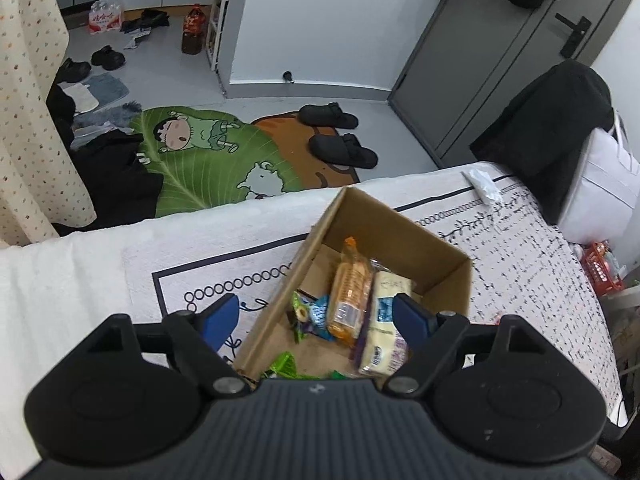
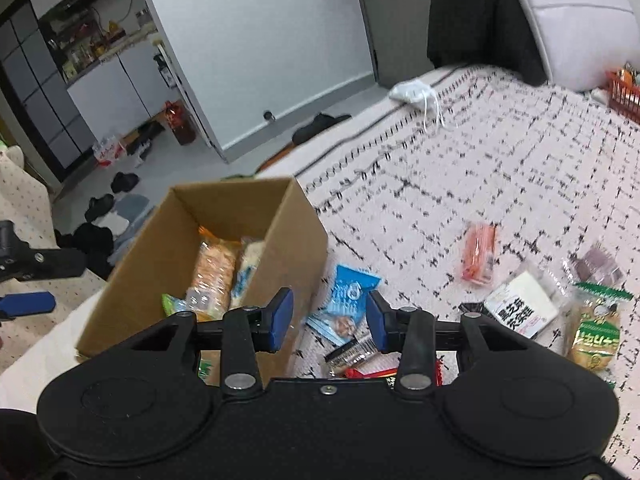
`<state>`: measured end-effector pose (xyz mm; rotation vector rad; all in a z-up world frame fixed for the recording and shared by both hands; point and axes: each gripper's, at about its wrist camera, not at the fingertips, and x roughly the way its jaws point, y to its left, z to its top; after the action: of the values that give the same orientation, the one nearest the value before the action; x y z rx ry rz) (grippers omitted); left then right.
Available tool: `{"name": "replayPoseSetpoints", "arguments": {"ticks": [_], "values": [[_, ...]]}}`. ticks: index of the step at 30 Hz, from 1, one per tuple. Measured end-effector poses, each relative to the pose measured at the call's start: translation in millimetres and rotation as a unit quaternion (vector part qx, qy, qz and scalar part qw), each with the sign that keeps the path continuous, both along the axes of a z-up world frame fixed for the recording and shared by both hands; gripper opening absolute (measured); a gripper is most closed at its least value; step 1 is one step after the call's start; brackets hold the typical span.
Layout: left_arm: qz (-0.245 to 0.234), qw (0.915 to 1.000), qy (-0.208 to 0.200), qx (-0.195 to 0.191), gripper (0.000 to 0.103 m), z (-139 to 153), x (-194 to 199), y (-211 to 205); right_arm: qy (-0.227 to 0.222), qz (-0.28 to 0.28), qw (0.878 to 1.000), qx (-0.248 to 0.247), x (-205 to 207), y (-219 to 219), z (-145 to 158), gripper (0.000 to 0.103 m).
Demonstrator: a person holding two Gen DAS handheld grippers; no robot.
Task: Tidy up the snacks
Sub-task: 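Lower the blue plum candy into the box and open the right tool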
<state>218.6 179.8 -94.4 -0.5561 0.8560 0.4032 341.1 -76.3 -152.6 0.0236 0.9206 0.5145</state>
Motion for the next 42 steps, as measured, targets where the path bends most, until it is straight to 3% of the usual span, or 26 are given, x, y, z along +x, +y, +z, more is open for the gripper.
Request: {"name": "replayPoseSetpoints", "arguments": {"ticks": [22,25,28,36,42], "values": [[0.001,0.9997,0.021,0.010,0.083,-50.7,43.2,22.6,0.076,-0.029,0.997,0.016,48.4,12.9,-62.8,0.045],[-0.002,0.9997,0.024,0.009,0.083,-55.5,48.1,20.9,0.066,-0.025,0.997,0.014,48.1,16.7,-63.6,0.044],[-0.002,0.9995,0.029,0.013,0.083,-58.7,49.4,22.8,0.061,-0.021,0.998,0.007,52.1,21.1,-65.3,0.033],[0.006,0.9995,0.031,0.009,0.083,-60.7,47.6,30.2,0.057,-0.032,0.998,0.005,53.1,15.8,-54.1,0.030],[0.007,0.9996,0.026,0.005,0.083,-57.3,41.9,32.6,0.027,-0.036,0.999,0.023,49.1,11.5,-22.7,0.030]]}}
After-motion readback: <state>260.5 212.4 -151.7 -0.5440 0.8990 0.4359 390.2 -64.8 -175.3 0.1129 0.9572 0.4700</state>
